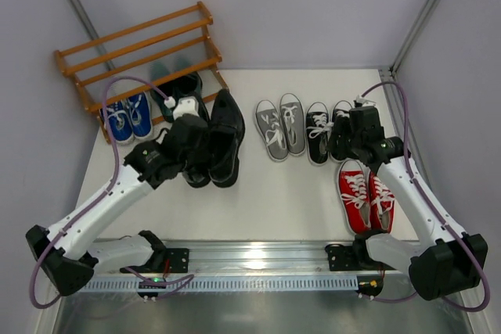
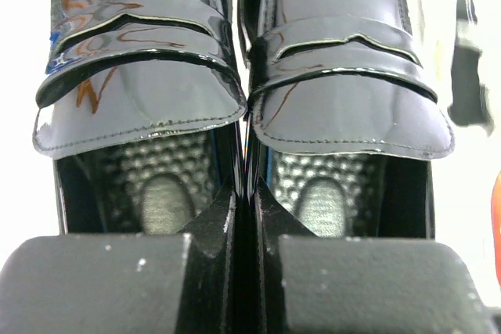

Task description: Place and organize the shoes onto the shoe shelf

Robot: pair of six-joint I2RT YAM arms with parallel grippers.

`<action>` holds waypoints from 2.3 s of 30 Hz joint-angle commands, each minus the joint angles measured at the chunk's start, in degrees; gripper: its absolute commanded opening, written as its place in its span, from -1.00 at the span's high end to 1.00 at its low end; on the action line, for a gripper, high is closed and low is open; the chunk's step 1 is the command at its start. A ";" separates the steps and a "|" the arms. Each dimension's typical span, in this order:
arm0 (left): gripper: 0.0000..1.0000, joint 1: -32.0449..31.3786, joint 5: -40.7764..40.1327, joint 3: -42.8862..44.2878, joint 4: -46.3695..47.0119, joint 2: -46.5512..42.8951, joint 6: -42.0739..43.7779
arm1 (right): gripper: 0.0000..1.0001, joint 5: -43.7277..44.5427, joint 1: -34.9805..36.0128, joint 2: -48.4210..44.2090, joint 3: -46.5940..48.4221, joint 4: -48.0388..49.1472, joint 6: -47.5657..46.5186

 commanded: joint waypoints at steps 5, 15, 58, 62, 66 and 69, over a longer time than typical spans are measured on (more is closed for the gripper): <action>1.00 -18.45 -8.81 -13.05 -1.04 -1.38 -19.76 | -0.43 -2.79 0.26 3.39 1.67 3.30 -1.25; 1.00 -21.63 -12.59 -18.95 6.08 3.54 -25.75 | -0.43 -4.82 0.87 2.52 0.79 3.04 -0.46; -0.84 33.99 -10.92 -21.52 81.32 24.89 -59.58 | -0.45 -3.59 0.87 -6.19 -0.88 -2.68 -2.39; -0.78 36.55 -8.81 -16.59 78.33 29.99 -59.77 | -0.45 -3.68 0.96 -4.17 0.43 -2.24 -2.48; -0.75 37.60 -7.06 -10.97 77.45 35.70 -59.68 | -0.44 -3.59 0.96 -1.97 1.57 -1.98 -2.48; -0.70 37.60 -5.56 -5.87 75.87 40.19 -59.24 | -0.45 -3.06 0.96 -0.65 2.19 -1.89 -2.65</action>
